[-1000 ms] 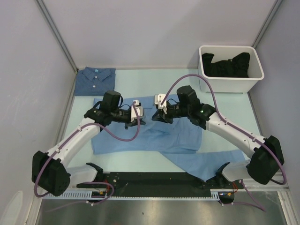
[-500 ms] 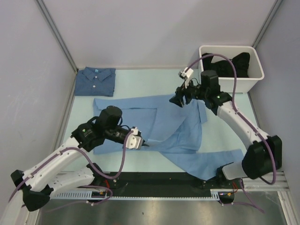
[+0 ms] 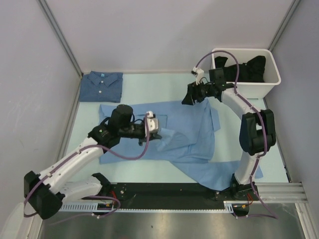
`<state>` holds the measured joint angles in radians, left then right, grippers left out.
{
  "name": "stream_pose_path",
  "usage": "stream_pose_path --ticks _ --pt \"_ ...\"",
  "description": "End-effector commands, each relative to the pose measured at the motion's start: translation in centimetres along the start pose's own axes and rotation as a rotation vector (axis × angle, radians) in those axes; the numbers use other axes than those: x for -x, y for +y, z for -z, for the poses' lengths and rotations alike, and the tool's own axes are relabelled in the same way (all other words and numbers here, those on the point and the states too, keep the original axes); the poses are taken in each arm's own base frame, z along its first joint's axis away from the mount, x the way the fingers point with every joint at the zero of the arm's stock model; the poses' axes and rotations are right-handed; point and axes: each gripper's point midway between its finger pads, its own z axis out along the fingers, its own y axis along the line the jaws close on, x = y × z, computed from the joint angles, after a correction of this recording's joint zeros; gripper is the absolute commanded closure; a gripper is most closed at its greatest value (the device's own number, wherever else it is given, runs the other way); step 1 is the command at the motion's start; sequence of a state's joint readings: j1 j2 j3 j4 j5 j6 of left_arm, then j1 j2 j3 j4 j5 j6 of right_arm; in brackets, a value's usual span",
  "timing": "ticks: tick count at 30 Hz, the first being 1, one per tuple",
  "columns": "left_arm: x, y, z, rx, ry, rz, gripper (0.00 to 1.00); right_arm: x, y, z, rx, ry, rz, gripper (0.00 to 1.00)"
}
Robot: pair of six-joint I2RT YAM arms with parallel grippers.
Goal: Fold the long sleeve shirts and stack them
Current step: Fold the shirt
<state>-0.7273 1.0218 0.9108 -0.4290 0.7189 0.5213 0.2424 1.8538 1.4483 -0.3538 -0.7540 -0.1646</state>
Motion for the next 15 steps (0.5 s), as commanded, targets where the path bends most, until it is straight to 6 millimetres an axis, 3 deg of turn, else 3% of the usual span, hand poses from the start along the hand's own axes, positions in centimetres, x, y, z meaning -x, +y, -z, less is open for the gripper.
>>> stream_pose_path --ticks 1,3,4,5,7,9,12,15 --pt "-3.6 9.3 1.8 0.332 0.002 0.243 1.0 3.7 -0.6 1.8 -0.008 -0.036 0.044 0.3" --pt "-6.0 11.4 2.2 0.371 0.022 0.376 1.0 3.3 -1.9 1.5 -0.039 -0.006 0.042 0.26" --pt "-7.4 13.0 3.7 0.427 0.029 0.426 1.0 3.3 -2.1 1.6 -0.046 0.01 0.048 0.21" --pt "-8.5 13.6 4.0 0.445 0.036 0.459 1.0 2.8 -3.1 1.3 -0.073 0.03 0.036 0.14" --pt "-11.0 14.7 5.1 0.489 0.059 0.507 1.0 2.4 -4.0 1.2 -0.091 0.053 0.026 0.1" --pt "-13.9 14.6 5.4 0.509 0.109 0.519 1.0 1.4 -4.9 0.8 -0.11 0.078 0.003 0.09" --pt "-18.5 15.6 7.9 0.599 0.146 0.624 1.0 -0.1 -5.6 0.5 -0.116 0.13 -0.015 0.09" --pt "-20.7 16.2 9.5 0.653 0.144 0.698 1.0 -1.2 -5.9 0.2 -0.119 0.162 -0.03 0.09"
